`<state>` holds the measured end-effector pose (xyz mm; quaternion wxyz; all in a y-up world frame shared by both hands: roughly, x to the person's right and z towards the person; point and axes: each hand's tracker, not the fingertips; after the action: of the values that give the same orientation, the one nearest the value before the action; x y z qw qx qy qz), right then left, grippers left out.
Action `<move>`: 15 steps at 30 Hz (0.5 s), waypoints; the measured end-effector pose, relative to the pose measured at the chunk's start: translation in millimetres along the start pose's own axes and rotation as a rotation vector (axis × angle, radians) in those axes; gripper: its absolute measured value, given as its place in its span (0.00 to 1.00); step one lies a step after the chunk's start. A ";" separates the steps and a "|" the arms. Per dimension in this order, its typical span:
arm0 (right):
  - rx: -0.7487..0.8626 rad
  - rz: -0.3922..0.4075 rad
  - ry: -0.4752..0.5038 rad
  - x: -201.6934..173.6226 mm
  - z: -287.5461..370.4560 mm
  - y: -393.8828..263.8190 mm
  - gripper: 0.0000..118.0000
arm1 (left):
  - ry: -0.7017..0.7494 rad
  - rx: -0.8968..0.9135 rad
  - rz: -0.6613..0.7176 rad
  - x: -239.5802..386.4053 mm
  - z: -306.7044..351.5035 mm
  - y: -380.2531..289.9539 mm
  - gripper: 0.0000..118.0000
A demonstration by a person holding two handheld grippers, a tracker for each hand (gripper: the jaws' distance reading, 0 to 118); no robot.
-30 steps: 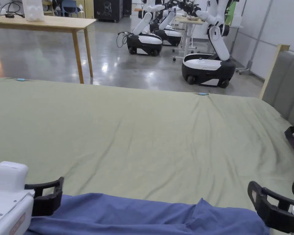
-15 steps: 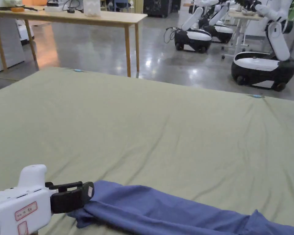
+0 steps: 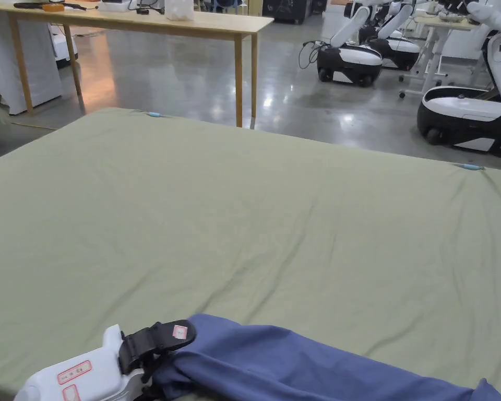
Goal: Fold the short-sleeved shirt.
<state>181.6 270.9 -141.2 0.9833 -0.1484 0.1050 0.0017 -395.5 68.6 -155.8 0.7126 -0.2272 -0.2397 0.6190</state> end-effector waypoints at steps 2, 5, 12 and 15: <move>-0.004 0.003 0.000 -2.5 -2.4 0.5 0.01 | 0.072 0.008 -0.022 3.1 -11.9 0.3 0.34; -0.010 -0.003 0.006 -5.1 -3.8 -0.6 0.01 | 0.199 0.014 0.025 -3.6 -6.5 -1.0 0.06; -0.023 -0.003 0.017 -5.3 -0.4 -5.8 0.01 | 0.453 0.131 -0.302 52.9 18.0 15.7 0.06; -0.024 -0.006 0.031 -2.1 2.5 -9.1 0.01 | 0.648 0.055 -0.684 105.3 3.5 17.8 0.06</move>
<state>180.3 263.0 -135.8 0.9798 -0.1604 0.1197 -0.0023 -398.9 175.4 -157.7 0.9195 -0.2978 -0.0494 0.2519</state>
